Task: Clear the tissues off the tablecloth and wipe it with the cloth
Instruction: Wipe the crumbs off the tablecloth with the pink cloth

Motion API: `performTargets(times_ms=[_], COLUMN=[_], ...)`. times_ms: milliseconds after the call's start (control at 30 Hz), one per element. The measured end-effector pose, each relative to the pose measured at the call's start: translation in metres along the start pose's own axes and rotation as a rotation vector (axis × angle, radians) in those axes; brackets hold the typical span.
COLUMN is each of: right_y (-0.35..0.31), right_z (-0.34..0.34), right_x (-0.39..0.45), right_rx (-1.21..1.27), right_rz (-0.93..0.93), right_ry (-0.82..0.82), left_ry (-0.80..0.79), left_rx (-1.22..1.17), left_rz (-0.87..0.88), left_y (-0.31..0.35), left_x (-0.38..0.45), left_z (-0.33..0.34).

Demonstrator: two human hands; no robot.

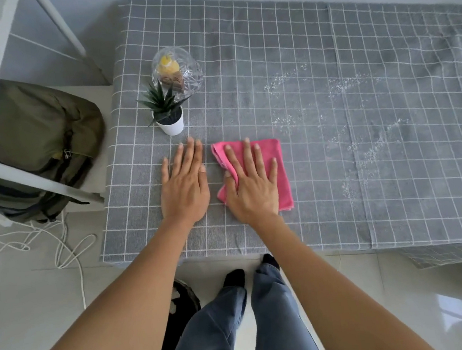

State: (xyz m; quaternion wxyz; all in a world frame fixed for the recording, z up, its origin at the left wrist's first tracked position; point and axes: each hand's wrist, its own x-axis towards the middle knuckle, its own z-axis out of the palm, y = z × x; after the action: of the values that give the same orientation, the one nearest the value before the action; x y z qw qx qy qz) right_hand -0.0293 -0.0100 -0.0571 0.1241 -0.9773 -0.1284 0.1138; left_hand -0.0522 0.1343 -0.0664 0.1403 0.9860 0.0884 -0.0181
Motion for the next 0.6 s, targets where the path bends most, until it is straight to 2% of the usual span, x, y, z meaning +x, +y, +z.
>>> performTargets(times_ms=[67,133,333,533,600], right_y=[0.017,0.038,0.117,0.085,0.058], right_z=[-0.004,-0.009,-0.03,-0.026,-0.019], right_x=[0.0,0.001,0.003,0.003,0.001], right_rx=[-0.005,-0.019,-0.043,0.043,0.0], right_rz=[-0.042,-0.01,0.275,0.438,0.39], right_ry=[0.013,0.028,0.055,0.083,0.063], left_ry=[-0.005,-0.008,-0.016,-0.011,-0.01], left_rx=[-0.004,-0.005,-0.002,0.011,0.009], left_rz=[-0.001,-0.003,-0.008,-0.016,-0.015], left_y=[-0.001,-0.001,-0.002,-0.002,-0.001], left_x=[0.0,0.0,0.0,0.002,0.002], left_z=[0.0,0.0,0.0,0.002,0.002])
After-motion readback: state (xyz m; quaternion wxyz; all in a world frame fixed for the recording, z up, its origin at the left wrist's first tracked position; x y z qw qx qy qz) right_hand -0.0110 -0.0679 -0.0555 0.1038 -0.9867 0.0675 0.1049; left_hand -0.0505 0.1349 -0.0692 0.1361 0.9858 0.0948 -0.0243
